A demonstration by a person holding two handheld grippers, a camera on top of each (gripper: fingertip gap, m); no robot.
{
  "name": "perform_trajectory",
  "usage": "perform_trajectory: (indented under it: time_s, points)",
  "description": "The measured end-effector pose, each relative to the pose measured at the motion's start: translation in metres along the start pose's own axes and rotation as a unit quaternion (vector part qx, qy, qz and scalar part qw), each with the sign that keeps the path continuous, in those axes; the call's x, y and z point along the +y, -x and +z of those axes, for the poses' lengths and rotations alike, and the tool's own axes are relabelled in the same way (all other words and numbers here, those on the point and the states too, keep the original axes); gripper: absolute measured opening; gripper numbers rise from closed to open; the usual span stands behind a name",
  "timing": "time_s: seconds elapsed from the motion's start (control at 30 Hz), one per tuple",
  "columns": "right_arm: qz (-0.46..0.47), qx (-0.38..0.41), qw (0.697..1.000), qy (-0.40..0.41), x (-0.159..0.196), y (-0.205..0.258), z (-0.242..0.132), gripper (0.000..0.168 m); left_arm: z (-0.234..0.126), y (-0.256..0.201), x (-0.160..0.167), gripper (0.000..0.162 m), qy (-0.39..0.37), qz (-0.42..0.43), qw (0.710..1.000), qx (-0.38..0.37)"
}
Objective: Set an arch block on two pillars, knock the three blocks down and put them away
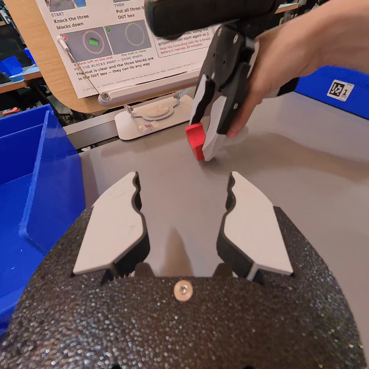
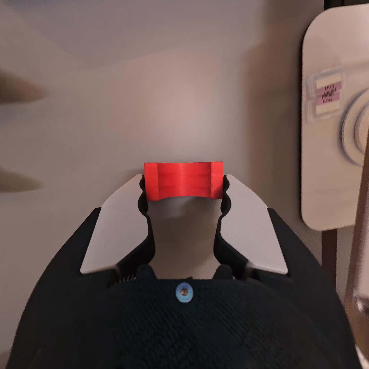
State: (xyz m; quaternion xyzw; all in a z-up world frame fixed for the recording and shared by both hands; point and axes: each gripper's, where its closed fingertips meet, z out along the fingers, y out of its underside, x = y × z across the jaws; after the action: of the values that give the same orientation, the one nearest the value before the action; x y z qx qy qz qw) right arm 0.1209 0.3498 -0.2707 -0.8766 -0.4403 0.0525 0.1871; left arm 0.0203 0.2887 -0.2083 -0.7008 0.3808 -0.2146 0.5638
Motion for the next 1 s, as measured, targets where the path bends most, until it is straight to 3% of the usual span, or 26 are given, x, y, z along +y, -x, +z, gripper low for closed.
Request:
perform_trajectory:
  time_s: [0.2, 0.33, 0.47, 0.57, 0.77, 1.0]
  points:
    - [0.043, 0.021, 0.999, -0.001, 0.030, 0.014, -0.076, 0.073, 0.000, -0.004, 0.001, 0.083, 0.004, 0.008, 1.000, 0.003]
    - [0.080, 0.103, 0.991, -0.017, 0.070, -0.006, -0.146, 0.073, -0.002, -0.010, 0.000, 0.083, 0.008, -0.005, 1.000, 0.023]
    - [0.172, 0.203, 0.964, 0.020, 0.149, -0.041, -0.210, 0.073, -0.003, -0.015, -0.003, 0.081, 0.001, -0.021, 0.999, 0.036]
    - [0.266, 0.241, 0.932, 0.047, 0.216, -0.056, -0.237, 0.073, -0.002, -0.022, 0.001, 0.083, 0.020, -0.017, 0.999, 0.047]
    - [0.398, 0.244, 0.882, 0.054, 0.314, -0.066, -0.231, 0.073, -0.003, -0.031, -0.002, 0.081, 0.011, -0.006, 0.999, 0.053]
    - [0.485, 0.226, 0.844, 0.037, 0.362, -0.068, -0.199, 0.073, 0.001, -0.036, 0.006, 0.081, 0.029, -0.002, 0.998, 0.061]
